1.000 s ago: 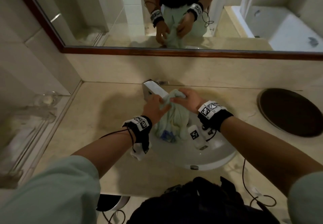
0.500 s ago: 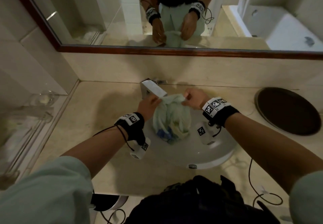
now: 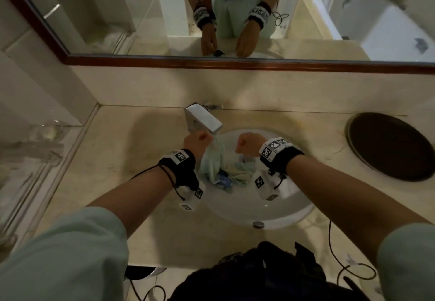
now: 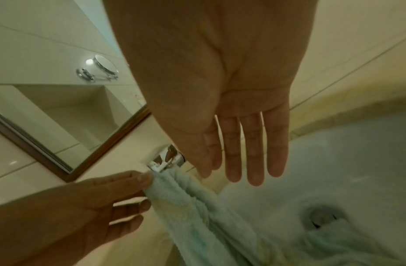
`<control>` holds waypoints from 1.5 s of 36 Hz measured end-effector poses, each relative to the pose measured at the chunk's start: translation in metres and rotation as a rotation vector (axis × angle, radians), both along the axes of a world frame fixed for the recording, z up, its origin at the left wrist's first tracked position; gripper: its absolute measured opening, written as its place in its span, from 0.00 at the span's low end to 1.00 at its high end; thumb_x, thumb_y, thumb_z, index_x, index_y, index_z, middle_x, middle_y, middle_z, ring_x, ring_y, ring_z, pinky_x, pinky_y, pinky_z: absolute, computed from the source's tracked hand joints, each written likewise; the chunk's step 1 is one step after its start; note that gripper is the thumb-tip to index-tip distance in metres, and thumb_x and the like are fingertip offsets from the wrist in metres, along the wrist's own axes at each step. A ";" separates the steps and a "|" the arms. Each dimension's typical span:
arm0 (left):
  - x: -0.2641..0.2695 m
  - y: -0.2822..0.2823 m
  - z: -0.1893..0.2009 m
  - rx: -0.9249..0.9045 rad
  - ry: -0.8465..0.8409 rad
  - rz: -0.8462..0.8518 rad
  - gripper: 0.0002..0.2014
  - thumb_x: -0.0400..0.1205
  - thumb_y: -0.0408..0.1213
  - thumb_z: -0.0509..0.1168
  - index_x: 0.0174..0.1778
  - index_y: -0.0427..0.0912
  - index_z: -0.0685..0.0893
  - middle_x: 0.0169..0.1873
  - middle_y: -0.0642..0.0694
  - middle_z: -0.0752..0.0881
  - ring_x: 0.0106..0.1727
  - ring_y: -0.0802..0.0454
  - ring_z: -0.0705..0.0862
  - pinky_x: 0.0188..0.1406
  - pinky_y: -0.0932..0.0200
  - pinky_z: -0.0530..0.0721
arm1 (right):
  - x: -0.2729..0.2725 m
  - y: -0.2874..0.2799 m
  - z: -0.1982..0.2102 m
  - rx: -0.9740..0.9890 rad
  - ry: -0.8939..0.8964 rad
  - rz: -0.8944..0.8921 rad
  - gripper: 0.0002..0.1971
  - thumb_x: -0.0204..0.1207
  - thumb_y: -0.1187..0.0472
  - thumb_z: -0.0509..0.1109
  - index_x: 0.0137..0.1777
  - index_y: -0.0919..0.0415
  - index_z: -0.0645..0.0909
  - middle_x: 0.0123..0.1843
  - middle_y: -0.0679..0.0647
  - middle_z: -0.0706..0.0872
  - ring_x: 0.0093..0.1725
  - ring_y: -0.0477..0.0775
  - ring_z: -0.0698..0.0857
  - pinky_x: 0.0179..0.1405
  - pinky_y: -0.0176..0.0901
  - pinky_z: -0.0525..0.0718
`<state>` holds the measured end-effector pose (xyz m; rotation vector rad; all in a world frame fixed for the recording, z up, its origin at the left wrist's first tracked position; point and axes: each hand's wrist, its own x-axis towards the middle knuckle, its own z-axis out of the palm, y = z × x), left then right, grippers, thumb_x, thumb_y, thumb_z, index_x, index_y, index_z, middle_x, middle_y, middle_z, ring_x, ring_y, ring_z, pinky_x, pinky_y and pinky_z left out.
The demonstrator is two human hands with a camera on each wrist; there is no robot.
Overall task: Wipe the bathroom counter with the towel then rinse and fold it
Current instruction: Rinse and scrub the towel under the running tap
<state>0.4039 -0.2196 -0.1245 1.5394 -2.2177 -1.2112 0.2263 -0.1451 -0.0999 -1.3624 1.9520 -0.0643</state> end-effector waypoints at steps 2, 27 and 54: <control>-0.002 -0.002 -0.008 0.010 -0.039 -0.026 0.15 0.86 0.43 0.59 0.49 0.34 0.84 0.51 0.34 0.86 0.56 0.37 0.82 0.45 0.55 0.71 | 0.003 -0.003 -0.016 0.010 0.019 0.034 0.08 0.79 0.57 0.70 0.48 0.59 0.75 0.55 0.59 0.83 0.54 0.59 0.82 0.54 0.47 0.79; -0.056 -0.001 -0.130 0.326 -0.567 -0.397 0.31 0.83 0.39 0.64 0.81 0.40 0.60 0.78 0.37 0.65 0.76 0.37 0.67 0.76 0.45 0.66 | 0.020 -0.008 -0.177 0.196 0.094 0.278 0.52 0.74 0.36 0.67 0.84 0.48 0.33 0.85 0.57 0.31 0.84 0.63 0.36 0.81 0.66 0.46; -0.079 -0.019 -0.170 0.315 -0.782 -0.646 0.24 0.89 0.41 0.51 0.80 0.34 0.60 0.80 0.35 0.62 0.79 0.39 0.64 0.77 0.50 0.61 | 0.027 -0.016 -0.226 0.327 0.264 0.350 0.52 0.72 0.26 0.56 0.81 0.47 0.27 0.84 0.57 0.30 0.82 0.63 0.30 0.77 0.66 0.30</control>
